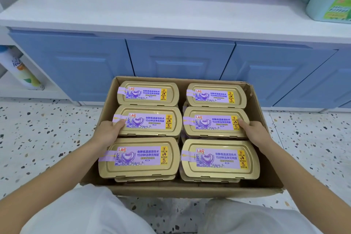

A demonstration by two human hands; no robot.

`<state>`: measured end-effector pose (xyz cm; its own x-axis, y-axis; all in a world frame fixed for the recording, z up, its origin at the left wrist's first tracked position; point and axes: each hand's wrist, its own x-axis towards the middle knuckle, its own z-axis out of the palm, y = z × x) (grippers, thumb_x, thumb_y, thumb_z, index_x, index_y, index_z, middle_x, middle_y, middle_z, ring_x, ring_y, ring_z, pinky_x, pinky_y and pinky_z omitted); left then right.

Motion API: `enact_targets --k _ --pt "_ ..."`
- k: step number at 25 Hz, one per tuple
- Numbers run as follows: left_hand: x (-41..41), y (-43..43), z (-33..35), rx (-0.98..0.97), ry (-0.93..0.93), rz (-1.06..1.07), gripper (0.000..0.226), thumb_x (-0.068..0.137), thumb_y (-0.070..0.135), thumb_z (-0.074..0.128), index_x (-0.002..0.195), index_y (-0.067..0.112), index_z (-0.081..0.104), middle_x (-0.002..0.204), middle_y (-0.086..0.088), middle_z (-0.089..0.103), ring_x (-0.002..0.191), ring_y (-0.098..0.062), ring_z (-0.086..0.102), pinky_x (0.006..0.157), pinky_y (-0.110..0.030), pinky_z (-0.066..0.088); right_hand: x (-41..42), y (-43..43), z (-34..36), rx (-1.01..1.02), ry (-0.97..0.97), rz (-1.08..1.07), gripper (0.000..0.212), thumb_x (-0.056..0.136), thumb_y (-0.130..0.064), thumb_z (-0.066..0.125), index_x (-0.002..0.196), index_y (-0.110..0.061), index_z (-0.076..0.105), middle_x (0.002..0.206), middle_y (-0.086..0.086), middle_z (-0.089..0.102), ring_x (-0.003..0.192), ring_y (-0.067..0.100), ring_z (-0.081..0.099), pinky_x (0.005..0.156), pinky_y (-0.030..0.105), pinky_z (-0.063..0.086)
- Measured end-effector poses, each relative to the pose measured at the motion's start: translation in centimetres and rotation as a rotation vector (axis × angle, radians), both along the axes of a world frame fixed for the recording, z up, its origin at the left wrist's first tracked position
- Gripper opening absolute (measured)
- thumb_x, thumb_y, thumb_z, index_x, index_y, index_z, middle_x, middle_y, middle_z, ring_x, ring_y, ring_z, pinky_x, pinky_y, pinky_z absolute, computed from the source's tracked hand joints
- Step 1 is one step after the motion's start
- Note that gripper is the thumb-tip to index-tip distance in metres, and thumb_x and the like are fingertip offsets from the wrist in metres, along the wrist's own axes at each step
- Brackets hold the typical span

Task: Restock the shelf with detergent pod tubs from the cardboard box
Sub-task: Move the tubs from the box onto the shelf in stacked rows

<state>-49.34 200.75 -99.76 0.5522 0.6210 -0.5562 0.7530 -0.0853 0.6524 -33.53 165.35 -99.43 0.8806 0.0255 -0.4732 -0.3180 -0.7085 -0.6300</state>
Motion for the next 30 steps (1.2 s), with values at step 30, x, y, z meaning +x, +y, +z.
enact_targets --k 30 --pt "10.1 6.9 26.2 0.208 -0.550 -0.040 0.031 0.088 0.026 0.049 0.074 0.004 0.063 0.044 -0.004 0.067 0.041 -0.015 0.066 0.055 -0.029 0.056 13.2 4.1 26.1 0.225 -0.450 0.008 0.033 0.090 -0.028 0.052 0.083 0.003 0.058 0.064 0.014 0.061 0.031 0.015 0.058 0.034 0.027 0.051"
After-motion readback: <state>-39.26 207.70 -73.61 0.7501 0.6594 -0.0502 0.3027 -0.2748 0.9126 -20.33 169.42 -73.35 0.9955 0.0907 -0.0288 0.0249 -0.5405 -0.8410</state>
